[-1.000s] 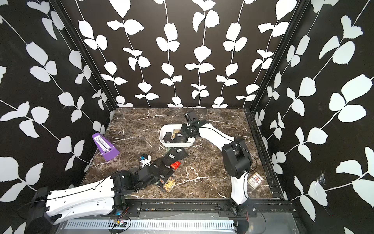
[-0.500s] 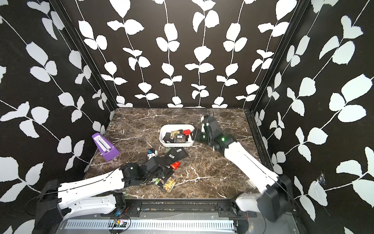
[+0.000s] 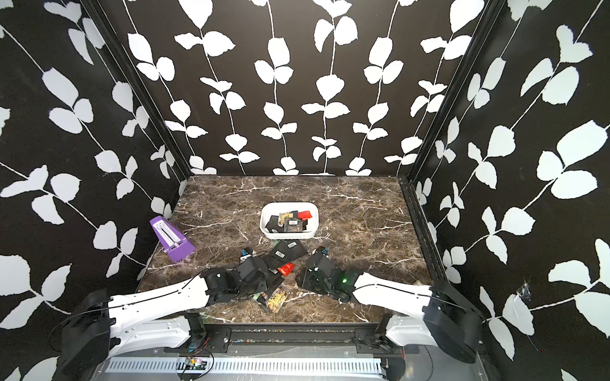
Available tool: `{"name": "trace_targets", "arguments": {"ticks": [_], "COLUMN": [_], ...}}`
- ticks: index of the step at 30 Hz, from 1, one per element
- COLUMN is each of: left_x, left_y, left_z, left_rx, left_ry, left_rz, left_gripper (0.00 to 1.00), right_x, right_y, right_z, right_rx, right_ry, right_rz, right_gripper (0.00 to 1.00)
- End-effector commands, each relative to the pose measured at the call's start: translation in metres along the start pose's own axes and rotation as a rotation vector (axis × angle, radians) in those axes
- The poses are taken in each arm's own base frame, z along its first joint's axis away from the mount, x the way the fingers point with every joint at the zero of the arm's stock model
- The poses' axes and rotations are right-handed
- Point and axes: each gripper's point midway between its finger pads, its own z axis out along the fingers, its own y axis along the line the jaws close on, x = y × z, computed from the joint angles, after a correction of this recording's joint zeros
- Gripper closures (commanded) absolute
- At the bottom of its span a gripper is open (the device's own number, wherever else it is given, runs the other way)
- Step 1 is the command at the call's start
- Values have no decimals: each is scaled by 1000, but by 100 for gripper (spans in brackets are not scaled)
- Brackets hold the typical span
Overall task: Put the tea bags into the storage box
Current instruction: Pick up the tea bag from the center of the board.
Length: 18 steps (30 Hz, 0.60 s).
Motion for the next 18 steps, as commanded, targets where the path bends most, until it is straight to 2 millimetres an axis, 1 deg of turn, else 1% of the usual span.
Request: {"name": "trace_targets", "arguments": {"ticks": [1,6,9,13,14,15,18], "left_x": [-7,-13,-16,-18,-19,-19,-17], "left_y": [-1,7,11,11,12,14,21], "left_z": [2,5,11,18,19,21,25], "left_rx": [12,-20,-35,-28,-33,-40,-60], "left_ry": [-15,-45,-45,-52,-54,-53,-47], "left_rz": [-6,-11,-28,-45,-46,-48,-59], "left_gripper": [82,86,89,93,93,93,95], "right_x": [-9,-6,-5,-3,-3,0,2], "right_y": [32,49,58,63,65,61,62], "right_z": [11,30,41,54,55,63,71], "right_rx": [-93,-97,-103,-104,-113,-98,-106], "right_ry": [-52,-37,-34,-28,-29,-25,-25], "right_rz": [43,28,32,56,66,67,111], "right_gripper": [53,55,56,58,58,58,60]}}
